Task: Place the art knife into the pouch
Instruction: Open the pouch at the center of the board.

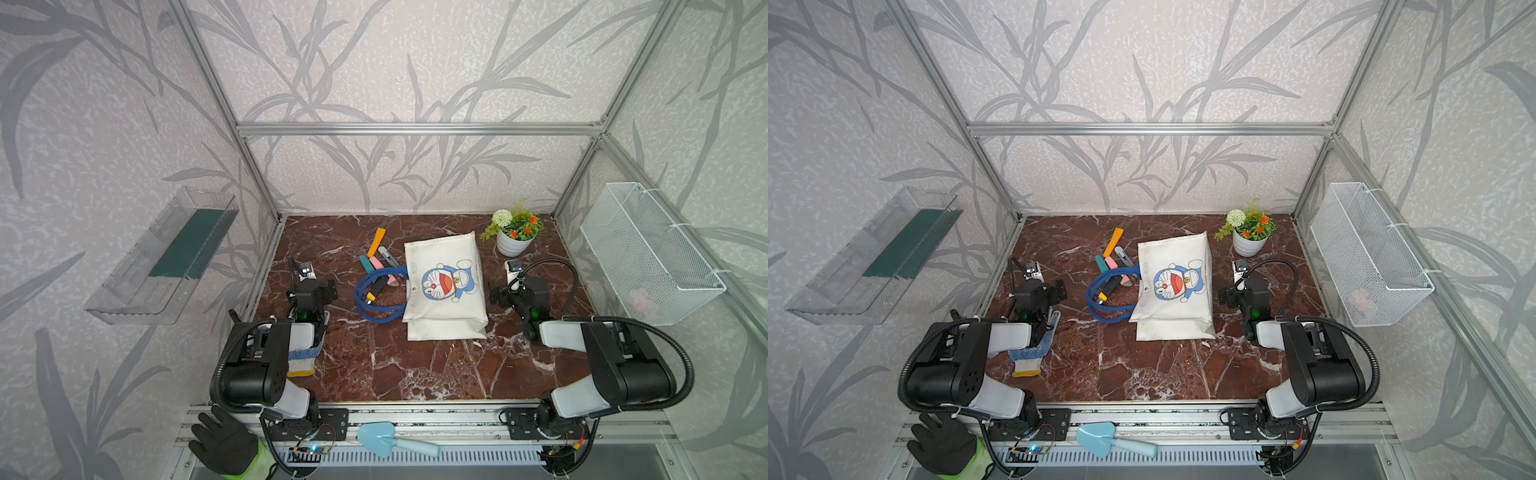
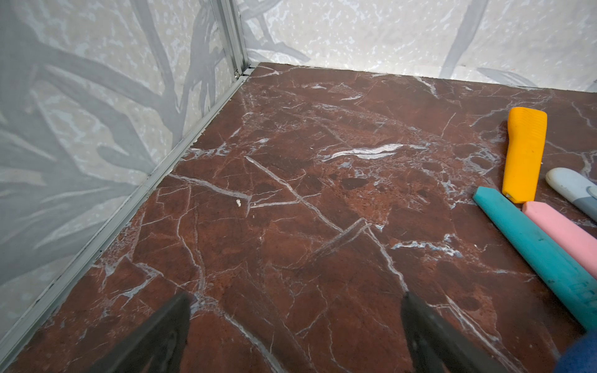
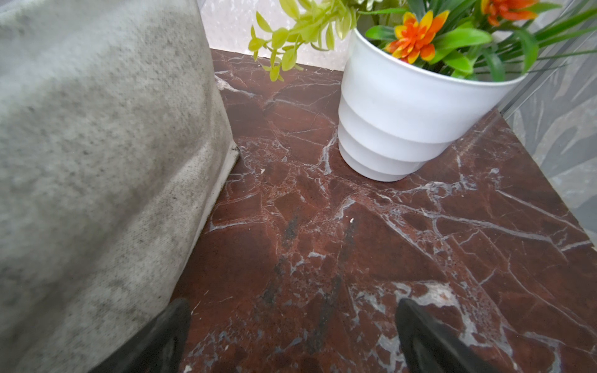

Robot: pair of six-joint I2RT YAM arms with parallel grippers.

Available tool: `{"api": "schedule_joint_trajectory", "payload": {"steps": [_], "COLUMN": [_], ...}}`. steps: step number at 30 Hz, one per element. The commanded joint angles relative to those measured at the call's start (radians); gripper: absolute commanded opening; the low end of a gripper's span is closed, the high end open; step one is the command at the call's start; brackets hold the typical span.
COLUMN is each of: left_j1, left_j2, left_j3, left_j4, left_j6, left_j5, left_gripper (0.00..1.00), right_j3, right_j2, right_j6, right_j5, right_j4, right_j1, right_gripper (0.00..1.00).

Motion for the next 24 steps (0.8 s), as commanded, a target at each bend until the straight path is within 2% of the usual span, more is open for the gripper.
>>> {"api": "schedule_joint_trajectory", "payload": {"steps": [1, 2, 4, 6, 8, 11, 13, 17, 20, 24], "left_j1": [-0.021, -0.024, -0.027, -0.047, -0.096, -0.138, -0.169, -0.207, -0.208, -0.208], "left_j2": [-0.112, -0.143, -0.173, -0.187, -0.202, -0.247, -0.294, -0.426, -0.54, -0.696], "left_j3": [0.062, 0.108, 0.163, 0.186, 0.208, 0.258, 0.282, 0.273, 0.23, 0.175], "left_j4": [-0.157, -0.282, -0.426, -0.482, -0.527, -0.646, -0.731, -0.879, -0.956, -1.067], "left_j6": [0.015, -0.02, -0.089, -0.093, -0.074, -0.098, -0.142, -0.264, -0.344, -0.425], "left_j5": [-0.043, -0.062, -0.059, -0.026, -0.098, -0.132, -0.176, -0.175, -0.116, -0.099], "left_gripper": [0.99, 0.99, 0.99, 0.99, 0.99, 0.99, 0.99, 0.99, 0.99, 0.99], "right_j3": [0.052, 0.083, 0.1, 0.106, 0.139, 0.18, 0.218, 0.374, 0.472, 0.556], "right_j2": [-0.061, -0.097, -0.13, -0.154, -0.19, -0.262, -0.302, -0.307, -0.301, -0.277], "right_j6": [0.025, 0.031, 0.04, 0.041, 0.072, 0.146, 0.139, 0.044, 0.085, 0.155], "right_j5": [0.05, 0.069, 0.09, 0.118, 0.154, 0.118, 0.176, 0.4, 0.398, 0.345], "right_j4": [-0.083, -0.175, -0.227, -0.262, -0.354, -0.473, -0.572, -0.858, -1.051, -1.213], "right_j1": [0.006, 0.006, 0.007, 0.019, 0.033, 0.047, 0.096, 0.312, 0.445, 0.635], "right_gripper": [0.99, 0.99, 0.99, 0.99, 0.99, 0.99, 0.99, 0.99, 1.0, 0.98]}}
